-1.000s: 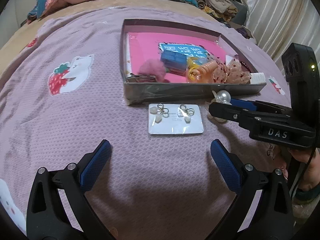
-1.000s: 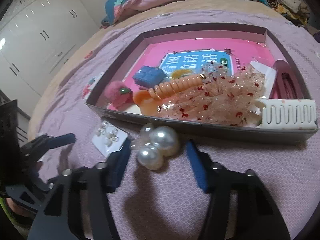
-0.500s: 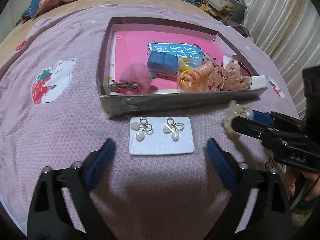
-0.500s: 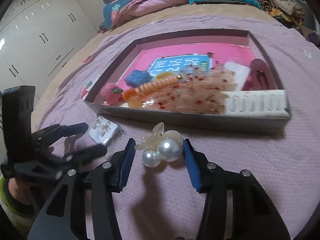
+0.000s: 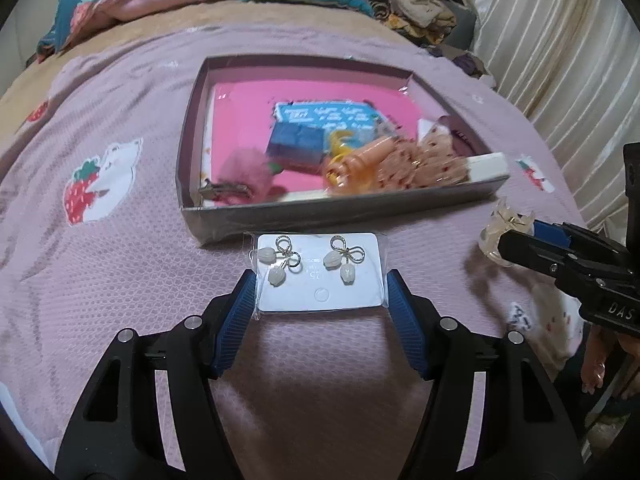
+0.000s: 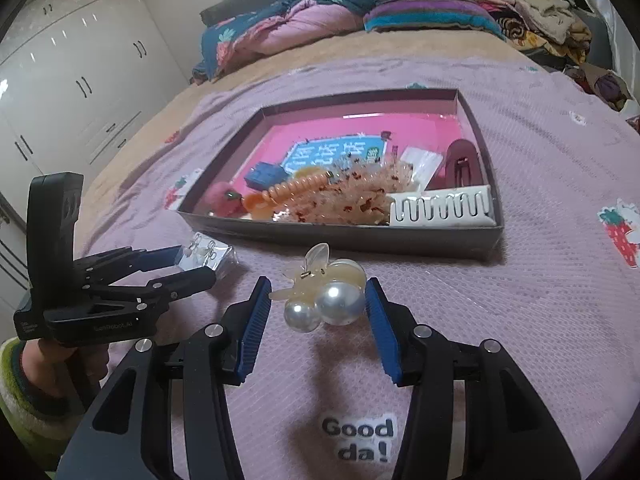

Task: Organize jewelry
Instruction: 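Carry the earring card over the tray with the left tool while the right tool carries the pearls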

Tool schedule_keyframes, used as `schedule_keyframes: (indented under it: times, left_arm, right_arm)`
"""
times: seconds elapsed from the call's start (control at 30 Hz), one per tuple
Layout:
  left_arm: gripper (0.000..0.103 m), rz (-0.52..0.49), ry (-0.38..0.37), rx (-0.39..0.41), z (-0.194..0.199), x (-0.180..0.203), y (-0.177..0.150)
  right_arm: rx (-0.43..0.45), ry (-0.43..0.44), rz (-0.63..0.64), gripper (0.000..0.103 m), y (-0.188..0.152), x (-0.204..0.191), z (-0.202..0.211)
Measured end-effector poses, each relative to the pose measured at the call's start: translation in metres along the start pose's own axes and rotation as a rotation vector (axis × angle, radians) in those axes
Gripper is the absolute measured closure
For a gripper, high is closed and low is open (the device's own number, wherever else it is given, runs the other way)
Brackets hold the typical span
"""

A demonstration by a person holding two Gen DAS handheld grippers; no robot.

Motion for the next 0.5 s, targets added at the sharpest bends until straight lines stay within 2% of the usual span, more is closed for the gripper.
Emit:
schedule_keyframes:
  times: [0.23, 0.5]
  left_arm:
    - [0.046, -0.015, -0.013, 0.051, 0.027, 0.011, 0.008]
    - [0.046, -0.049, -0.021, 0.093, 0.046, 0.030, 0.020]
  right_arm:
    - [0.043, 0.013, 0.010, 0.056, 0.000, -0.007, 0.025]
    - [0.090, -0.022, 0.022, 0.056, 0.004, -0.004, 0.046]
Point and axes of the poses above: each gripper's, at about its wrist camera, not at the fingertips, and z roughly against the way its jaws point, x to its right, y to its top, the point moved 6 cm from there along -z, roughly the way its jaws point, and after that the axes turned 10 degrees about -x, right-handed, at the moved point
